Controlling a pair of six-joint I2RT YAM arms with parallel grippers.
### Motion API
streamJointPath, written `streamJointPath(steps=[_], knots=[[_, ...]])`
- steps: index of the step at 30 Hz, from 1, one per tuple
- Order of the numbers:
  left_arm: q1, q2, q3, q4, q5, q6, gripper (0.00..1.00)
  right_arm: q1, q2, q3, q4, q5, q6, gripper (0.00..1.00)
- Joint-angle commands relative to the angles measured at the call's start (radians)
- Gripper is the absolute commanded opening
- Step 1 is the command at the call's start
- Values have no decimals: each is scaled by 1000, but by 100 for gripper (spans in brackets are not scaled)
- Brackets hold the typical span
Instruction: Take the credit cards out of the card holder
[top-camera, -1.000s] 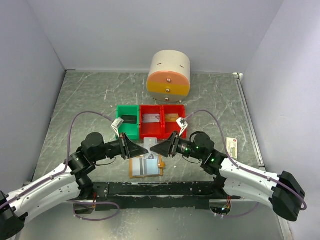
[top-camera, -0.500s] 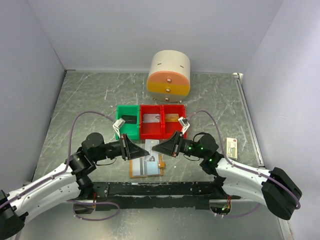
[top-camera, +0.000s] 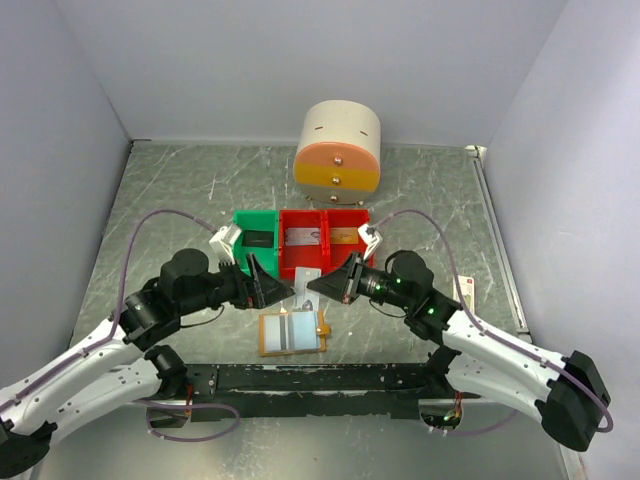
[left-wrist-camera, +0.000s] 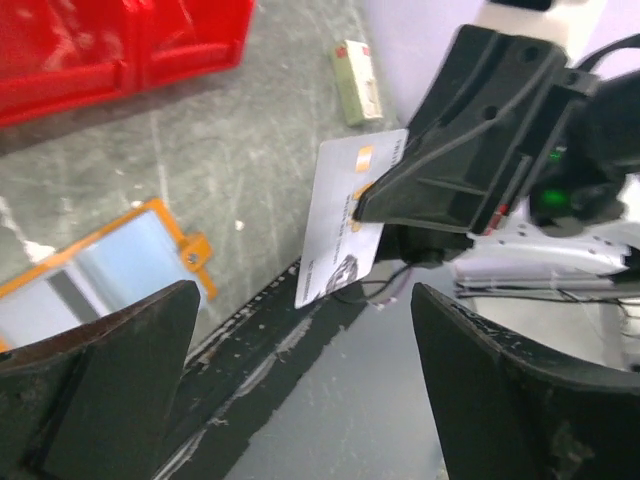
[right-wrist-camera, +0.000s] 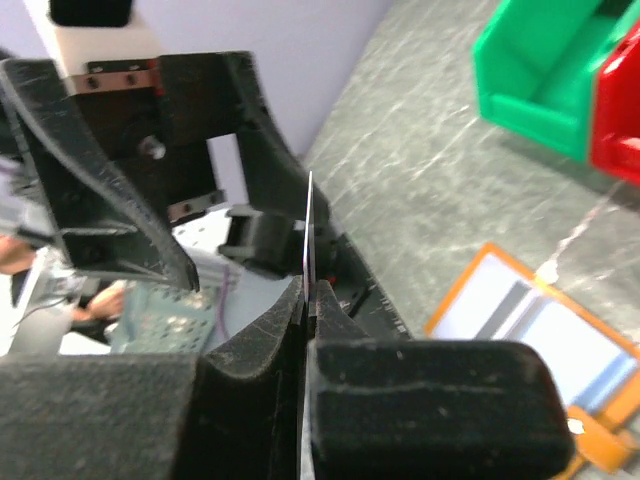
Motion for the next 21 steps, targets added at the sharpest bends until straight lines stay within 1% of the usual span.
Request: streamJointPath(steps=[1,4,7,12,14,15,16,17,18,20,21], knots=[[5,75,149,-289,-158,166,100,0,-6,153,-392,167,-191,0],[17,115,176,-324,-179,238,100,6,2,223,-478,223,-256,0],[91,154,196,-367,-167,285,100,13,1,258,-513,269,-296,0],[336,204,239,-440,-48,386,100,62,35,327,-598,411,-385,0],[431,218,269,-480,-46,434,100,111,58,358,-618,502,-441,0],[504,223,281,-494,-41,460,100,143,75,377,-627,563,-479,0],[539,228,287,-503,-42,482,100,181,98,399,-641,633,-518,0],[616,232,290,-509,-52,497,100,221,126,423,-652,711,-562,0],[652,232,287,-509,-74,499,100,251,157,445,-659,766,-619,0],[748,235,284,-503,-85,497,99,282,233,484,-662,844,-719,0],[760,228,279,-488,-89,496,99,283,279,516,-685,849,-754,0]])
